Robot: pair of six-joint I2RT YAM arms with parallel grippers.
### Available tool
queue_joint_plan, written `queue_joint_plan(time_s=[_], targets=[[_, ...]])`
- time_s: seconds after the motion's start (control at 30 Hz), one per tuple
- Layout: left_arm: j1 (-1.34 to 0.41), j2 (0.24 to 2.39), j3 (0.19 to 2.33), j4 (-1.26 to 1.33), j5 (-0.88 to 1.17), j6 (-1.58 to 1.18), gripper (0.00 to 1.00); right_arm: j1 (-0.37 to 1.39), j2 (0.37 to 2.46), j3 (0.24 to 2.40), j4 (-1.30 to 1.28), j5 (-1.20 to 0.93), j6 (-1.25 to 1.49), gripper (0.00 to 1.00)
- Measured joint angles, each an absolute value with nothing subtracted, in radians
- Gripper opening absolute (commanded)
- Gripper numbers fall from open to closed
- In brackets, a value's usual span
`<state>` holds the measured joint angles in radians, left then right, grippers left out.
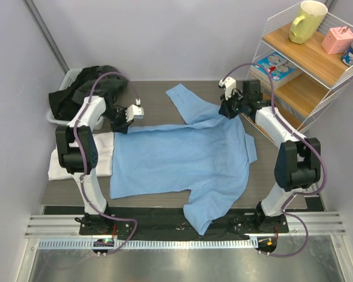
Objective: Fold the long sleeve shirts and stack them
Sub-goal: Fold the shirt
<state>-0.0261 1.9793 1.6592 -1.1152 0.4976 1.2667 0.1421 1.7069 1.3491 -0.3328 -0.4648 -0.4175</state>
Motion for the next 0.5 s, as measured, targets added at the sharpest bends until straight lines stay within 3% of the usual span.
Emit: queue_joint_plan(time_s=[0.1, 0.13, 0.33, 0.5], targets=[[-0.035, 1.964, 1.596, -1.119, 0.495, 1.265, 0.07, 0.142, 1.69, 1.285, -0.347, -0.475, -0.442, 0.05], [-0.04, 1.964, 1.575, -1.114, 0.491, 1.259, 0.14, 0.142, 1.69, 1.269, -0.355, -0.477, -0.451, 0.19], [-0.058, 1.964, 1.489, -1.107, 0.471, 1.201, 0.3, 0.141, 1.707, 1.236, -0.467, -0.471, -0.508, 0.48], [-0.057, 1.931, 1.517, -1.098, 0.472, 1.078, 0.36, 0.115, 1.723, 1.311, -0.559, -0.472, -0.504, 0.55]])
